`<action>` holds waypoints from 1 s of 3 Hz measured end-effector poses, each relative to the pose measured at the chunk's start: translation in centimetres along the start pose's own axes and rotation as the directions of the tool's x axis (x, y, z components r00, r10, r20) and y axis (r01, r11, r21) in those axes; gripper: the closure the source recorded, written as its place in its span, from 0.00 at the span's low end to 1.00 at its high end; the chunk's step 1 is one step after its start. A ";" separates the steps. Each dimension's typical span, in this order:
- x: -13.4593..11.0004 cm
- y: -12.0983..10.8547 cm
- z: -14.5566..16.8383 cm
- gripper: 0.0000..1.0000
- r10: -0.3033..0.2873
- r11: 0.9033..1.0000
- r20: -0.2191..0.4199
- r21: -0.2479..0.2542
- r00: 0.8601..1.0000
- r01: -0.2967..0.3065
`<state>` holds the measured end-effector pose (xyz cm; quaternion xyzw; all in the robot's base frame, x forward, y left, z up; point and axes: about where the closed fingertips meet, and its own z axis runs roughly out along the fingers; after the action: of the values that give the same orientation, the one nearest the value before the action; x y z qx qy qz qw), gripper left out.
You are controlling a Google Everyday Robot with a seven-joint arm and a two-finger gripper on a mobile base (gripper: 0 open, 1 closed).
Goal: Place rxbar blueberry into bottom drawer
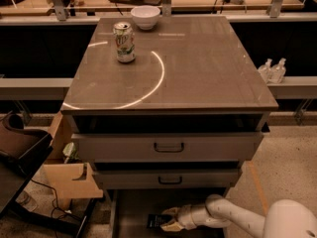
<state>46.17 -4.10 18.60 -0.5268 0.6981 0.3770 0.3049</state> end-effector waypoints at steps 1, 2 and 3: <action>-0.1 0.2 0.2 0.81 0.000 1.000 0.003 -0.004 1.000 0.000; -0.1 0.3 0.4 0.57 0.001 1.000 0.004 -0.008 1.000 -0.001; -0.1 0.5 0.6 0.36 0.001 1.000 0.005 -0.012 1.000 -0.001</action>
Offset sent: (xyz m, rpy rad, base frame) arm -0.0011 0.0022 0.0001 0.0032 0.0017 0.0031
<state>45.79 -3.47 18.49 -0.5273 0.6954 0.3826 0.3032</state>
